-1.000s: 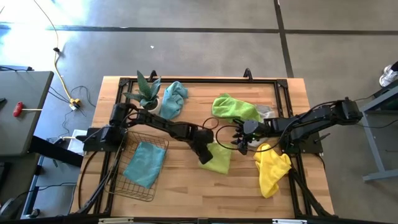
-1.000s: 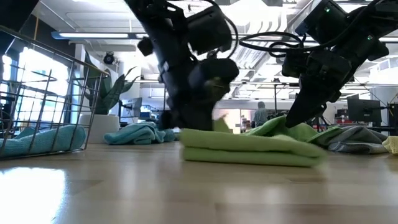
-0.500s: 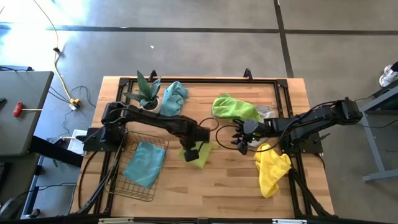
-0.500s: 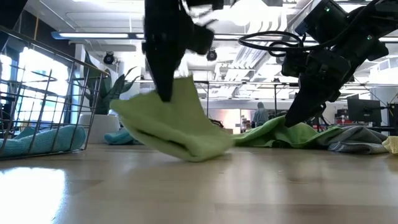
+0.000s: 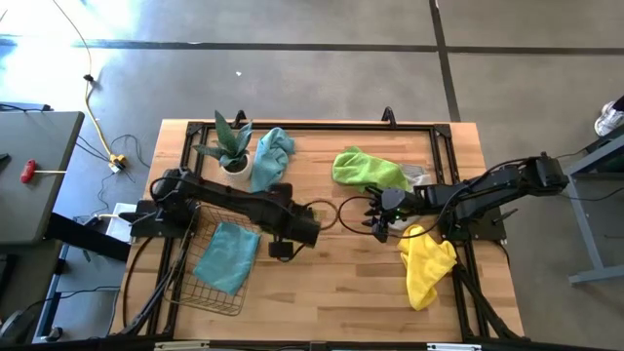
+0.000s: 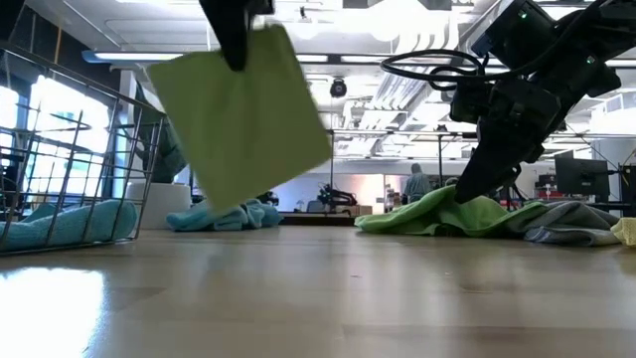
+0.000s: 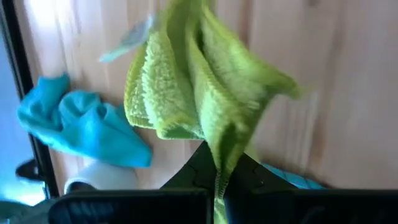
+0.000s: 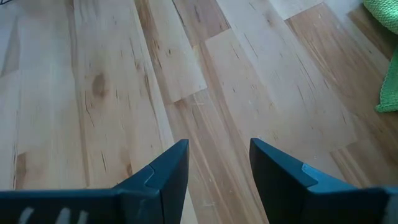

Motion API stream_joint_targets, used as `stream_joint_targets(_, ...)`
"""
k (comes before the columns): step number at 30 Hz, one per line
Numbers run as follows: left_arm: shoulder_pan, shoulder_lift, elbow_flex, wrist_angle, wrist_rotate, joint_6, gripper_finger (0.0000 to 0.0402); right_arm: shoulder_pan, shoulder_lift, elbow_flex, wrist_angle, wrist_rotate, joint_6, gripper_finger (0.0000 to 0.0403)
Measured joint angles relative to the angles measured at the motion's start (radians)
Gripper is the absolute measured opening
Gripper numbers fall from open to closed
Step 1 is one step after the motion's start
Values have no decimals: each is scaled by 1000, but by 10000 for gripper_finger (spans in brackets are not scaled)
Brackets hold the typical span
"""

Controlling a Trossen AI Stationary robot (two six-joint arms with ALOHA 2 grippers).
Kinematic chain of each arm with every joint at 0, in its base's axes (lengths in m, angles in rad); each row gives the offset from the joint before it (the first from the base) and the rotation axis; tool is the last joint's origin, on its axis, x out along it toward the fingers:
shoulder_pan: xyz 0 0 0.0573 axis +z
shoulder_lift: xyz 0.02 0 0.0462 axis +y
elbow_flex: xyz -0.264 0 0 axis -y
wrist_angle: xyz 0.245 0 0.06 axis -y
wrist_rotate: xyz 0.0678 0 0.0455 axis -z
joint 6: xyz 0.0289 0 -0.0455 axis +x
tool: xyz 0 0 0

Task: Fold microfiber towels
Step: Put the light green microfiber towel into the wire basket

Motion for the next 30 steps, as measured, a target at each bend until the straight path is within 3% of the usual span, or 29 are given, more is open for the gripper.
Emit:
stream_joint_targets(13,-162,-152,58,-6,-22,102,0,0,0,0,-9,0,0,161)
stream_joint_targets(19,-228,-254,57,-6,-10,21,0,0,0,0,-3,0,0,161)
stream_joint_targets(24,-272,-323,55,-5,62,-97,0,0,0,0,-6,0,0,161)
stream_joint_targets(30,-330,-340,51,-6,231,-160,0,0,0,0,-6,0,0,161)
